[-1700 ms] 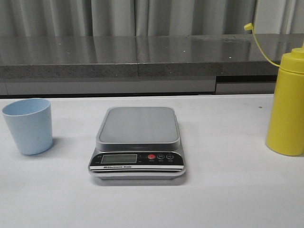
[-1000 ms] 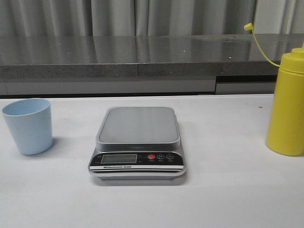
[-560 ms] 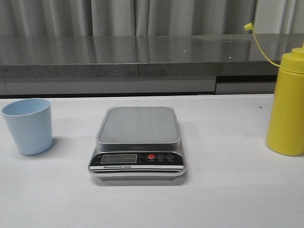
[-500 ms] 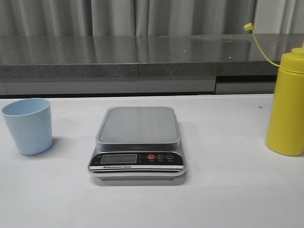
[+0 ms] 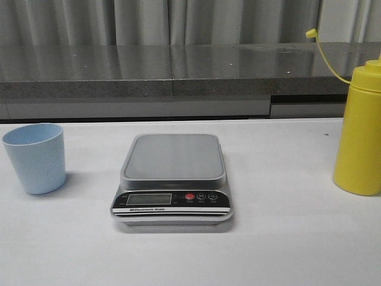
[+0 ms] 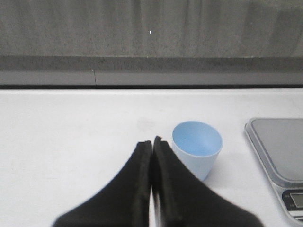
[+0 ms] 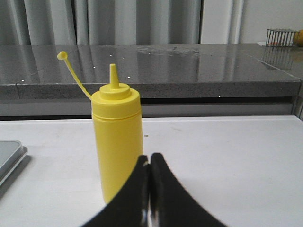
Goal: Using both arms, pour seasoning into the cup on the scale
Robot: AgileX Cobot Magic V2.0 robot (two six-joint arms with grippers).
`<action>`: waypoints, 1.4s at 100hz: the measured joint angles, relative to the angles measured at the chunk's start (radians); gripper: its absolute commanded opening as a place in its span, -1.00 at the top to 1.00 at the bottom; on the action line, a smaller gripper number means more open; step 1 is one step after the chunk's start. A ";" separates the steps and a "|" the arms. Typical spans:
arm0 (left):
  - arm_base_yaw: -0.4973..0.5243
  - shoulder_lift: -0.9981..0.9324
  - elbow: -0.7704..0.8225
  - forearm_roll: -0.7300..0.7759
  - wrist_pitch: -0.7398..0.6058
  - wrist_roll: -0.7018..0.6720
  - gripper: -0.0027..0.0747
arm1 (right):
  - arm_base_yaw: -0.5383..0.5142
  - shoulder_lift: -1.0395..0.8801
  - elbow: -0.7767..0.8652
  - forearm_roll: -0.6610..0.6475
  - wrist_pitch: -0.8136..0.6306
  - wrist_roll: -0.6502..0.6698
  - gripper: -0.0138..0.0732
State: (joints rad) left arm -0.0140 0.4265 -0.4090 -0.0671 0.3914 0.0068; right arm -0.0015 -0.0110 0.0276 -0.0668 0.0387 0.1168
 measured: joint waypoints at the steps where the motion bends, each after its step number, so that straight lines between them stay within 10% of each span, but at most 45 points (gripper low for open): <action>1: 0.000 0.017 -0.007 0.000 0.002 0.000 0.98 | 0.000 0.000 0.000 0.000 0.000 0.000 0.81; 19: 0.000 0.240 -0.104 0.002 0.025 0.000 0.76 | 0.000 0.000 0.000 0.000 0.000 0.000 0.81; 45: 0.000 0.535 -0.261 0.004 0.038 0.000 -0.27 | 0.000 0.000 0.000 0.000 0.000 0.000 0.81; 140: -0.075 1.284 -0.786 0.000 0.380 0.043 -0.29 | 0.000 0.000 0.000 0.000 0.000 0.000 0.81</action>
State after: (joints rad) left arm -0.0892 1.7108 -1.1948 -0.0671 0.7709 0.0499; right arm -0.0015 -0.0110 0.0276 -0.0668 0.0387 0.1168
